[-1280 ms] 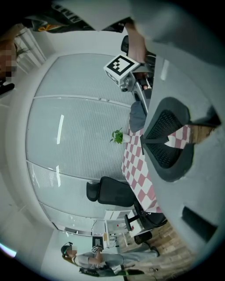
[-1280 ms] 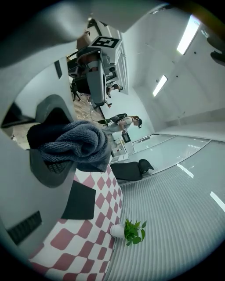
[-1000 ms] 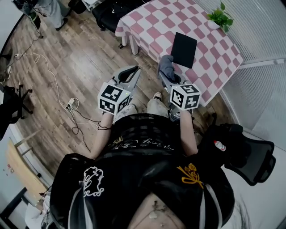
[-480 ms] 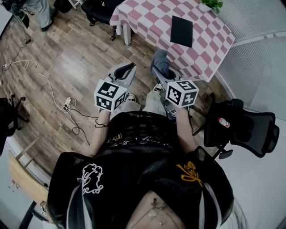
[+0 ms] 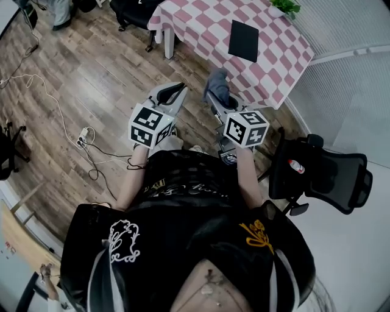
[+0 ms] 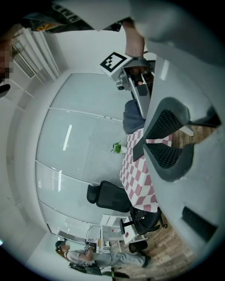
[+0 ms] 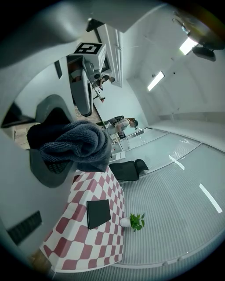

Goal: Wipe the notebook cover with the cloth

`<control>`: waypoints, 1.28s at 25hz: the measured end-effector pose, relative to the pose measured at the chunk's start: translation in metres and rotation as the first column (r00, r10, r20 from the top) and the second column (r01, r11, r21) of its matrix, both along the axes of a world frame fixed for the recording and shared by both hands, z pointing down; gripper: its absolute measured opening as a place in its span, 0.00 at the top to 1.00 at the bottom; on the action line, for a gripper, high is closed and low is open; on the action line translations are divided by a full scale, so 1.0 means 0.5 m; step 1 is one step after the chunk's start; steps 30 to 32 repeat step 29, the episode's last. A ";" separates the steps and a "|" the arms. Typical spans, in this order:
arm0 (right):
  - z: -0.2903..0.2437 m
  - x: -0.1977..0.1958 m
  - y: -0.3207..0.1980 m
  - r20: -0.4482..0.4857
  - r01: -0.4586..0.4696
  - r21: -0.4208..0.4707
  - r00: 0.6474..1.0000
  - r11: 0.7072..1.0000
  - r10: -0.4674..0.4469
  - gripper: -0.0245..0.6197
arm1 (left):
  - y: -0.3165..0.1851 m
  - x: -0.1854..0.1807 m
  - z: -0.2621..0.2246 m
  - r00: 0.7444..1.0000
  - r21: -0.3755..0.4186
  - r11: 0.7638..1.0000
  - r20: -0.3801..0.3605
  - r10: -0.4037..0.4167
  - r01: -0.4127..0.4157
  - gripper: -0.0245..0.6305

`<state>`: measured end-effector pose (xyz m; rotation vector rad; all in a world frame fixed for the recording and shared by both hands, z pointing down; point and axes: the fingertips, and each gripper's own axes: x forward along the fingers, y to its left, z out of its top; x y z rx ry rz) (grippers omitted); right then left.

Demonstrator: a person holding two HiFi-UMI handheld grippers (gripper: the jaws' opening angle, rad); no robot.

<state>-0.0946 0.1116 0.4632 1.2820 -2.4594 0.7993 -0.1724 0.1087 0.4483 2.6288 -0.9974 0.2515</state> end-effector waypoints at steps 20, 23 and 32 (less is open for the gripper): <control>-0.005 0.114 0.096 0.007 0.006 0.012 1.000 1.000 -0.006 0.82 | 0.104 0.140 -0.023 0.998 0.017 0.999 0.039 0.040 -0.040 0.93; -0.003 0.122 0.101 0.007 0.009 0.014 1.000 1.000 -0.009 0.82 | 0.113 0.148 -0.020 0.998 0.018 0.999 0.045 0.039 -0.040 0.93; -0.003 0.127 0.100 -0.003 0.017 0.018 1.000 1.000 -0.017 0.82 | 0.110 0.151 -0.028 0.998 0.029 0.999 0.048 0.033 -0.034 0.93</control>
